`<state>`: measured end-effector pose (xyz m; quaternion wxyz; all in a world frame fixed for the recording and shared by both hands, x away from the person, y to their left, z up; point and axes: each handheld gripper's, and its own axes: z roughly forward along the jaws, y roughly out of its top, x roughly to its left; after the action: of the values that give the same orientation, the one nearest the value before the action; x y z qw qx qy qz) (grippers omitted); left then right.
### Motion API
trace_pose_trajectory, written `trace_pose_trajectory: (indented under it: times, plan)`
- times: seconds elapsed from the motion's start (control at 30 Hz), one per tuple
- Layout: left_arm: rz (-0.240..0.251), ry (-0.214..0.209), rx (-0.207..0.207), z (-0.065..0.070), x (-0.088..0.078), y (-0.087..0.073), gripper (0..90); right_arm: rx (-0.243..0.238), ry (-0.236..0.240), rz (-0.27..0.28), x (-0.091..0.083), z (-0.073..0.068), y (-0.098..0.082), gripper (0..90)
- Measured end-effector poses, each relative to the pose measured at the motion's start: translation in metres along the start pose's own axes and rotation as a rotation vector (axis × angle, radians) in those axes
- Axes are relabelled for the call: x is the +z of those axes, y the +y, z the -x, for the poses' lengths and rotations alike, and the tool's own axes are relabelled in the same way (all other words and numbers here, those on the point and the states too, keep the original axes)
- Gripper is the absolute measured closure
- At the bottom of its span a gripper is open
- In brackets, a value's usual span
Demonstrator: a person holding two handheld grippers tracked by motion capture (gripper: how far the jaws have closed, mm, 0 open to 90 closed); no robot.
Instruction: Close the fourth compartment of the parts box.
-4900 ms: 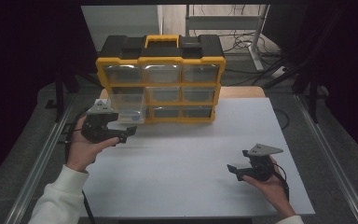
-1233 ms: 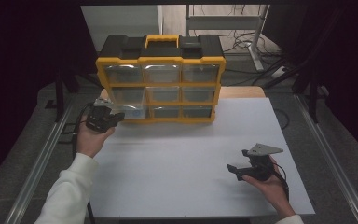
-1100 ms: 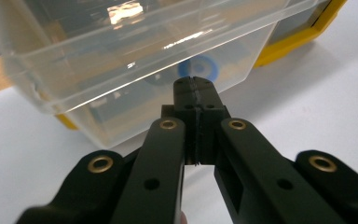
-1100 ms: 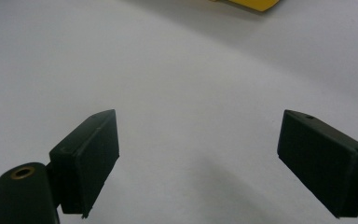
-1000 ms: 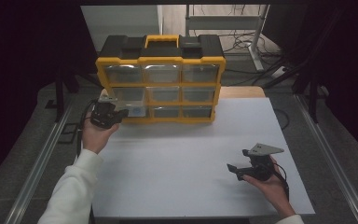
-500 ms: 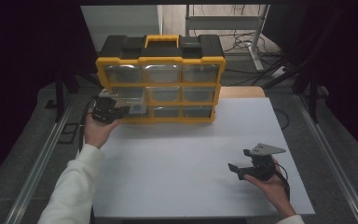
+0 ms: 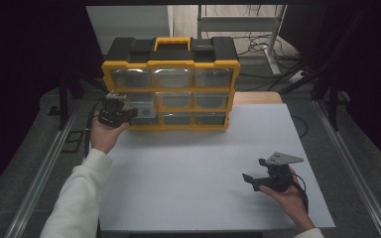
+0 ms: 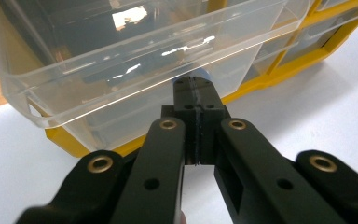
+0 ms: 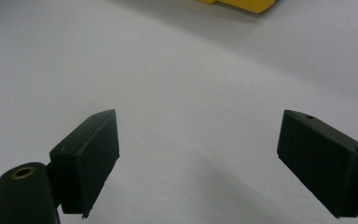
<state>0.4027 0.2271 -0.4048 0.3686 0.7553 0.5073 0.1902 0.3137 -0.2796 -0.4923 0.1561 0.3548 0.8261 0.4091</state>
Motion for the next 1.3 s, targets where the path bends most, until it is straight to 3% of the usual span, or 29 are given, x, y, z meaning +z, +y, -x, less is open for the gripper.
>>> trace_pose_trajectory:
  times: [0.13,0.37,0.5,0.9,1.3]
  plan:
    - [0.027,0.01,-0.014,-0.004,0.003,0.001,90.0,-0.001,-0.001,-0.003,0.0,0.0,0.0,13.1]
    - [0.024,0.016,-0.022,-0.007,0.006,0.004,90.0,-0.005,-0.005,-0.001,-0.001,-0.002,0.0,13.1]
    - [0.035,0.007,-0.057,-0.009,0.007,0.006,90.0,-0.009,-0.008,0.002,-0.003,-0.003,0.001,13.1]
    - [0.033,0.038,-0.06,-0.015,0.019,0.017,89.9,-0.008,-0.007,-0.001,-0.002,-0.003,0.001,13.1]
    - [0.04,0.052,-0.063,-0.012,0.027,0.021,89.9,-0.012,-0.002,0.001,-0.003,-0.003,0.001,13.1]
